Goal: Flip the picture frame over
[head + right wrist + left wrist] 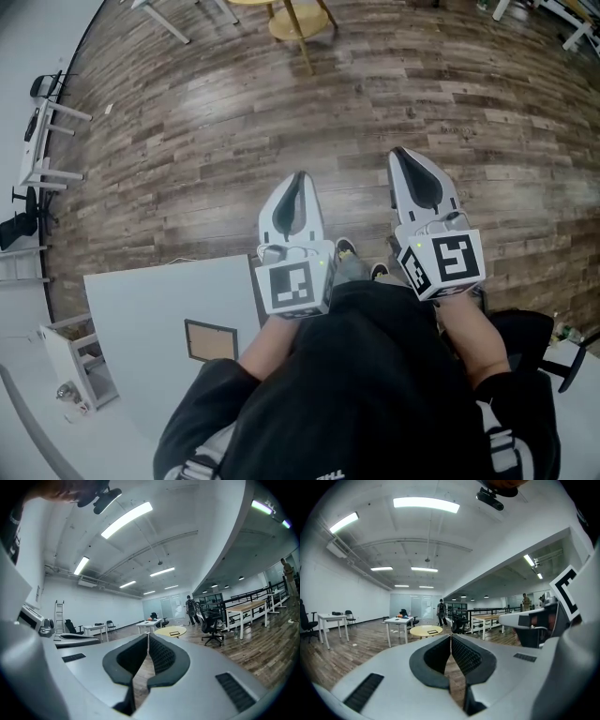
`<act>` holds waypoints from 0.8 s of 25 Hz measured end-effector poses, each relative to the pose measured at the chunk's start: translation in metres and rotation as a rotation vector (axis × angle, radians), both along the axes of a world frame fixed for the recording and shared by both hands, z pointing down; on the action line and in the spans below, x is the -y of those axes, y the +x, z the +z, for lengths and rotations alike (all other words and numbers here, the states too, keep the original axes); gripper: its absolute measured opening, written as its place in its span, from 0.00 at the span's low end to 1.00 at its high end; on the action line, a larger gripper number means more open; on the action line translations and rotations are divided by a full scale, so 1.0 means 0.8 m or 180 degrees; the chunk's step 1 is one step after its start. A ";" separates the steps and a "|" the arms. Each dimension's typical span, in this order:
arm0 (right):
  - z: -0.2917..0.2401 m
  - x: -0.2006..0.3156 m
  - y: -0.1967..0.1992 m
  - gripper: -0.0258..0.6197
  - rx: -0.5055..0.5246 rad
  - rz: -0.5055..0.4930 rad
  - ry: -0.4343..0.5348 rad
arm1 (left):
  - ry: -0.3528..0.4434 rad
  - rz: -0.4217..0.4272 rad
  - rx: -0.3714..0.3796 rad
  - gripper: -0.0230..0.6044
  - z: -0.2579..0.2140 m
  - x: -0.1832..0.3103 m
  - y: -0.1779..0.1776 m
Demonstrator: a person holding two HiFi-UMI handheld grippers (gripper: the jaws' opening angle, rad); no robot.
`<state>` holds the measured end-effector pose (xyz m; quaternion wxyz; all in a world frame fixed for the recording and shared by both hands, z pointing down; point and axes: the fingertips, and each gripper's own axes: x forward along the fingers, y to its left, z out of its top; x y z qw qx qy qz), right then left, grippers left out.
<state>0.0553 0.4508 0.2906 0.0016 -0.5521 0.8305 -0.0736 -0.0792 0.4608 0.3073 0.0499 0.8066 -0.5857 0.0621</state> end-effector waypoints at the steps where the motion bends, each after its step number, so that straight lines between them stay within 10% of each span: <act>1: 0.000 0.008 -0.010 0.08 -0.0014 -0.0009 0.0010 | 0.0006 -0.0014 -0.0021 0.08 0.001 0.008 -0.009; 20: 0.012 0.122 -0.041 0.08 -0.0067 -0.0030 -0.0086 | 0.0004 -0.0006 -0.0040 0.08 0.004 0.126 -0.037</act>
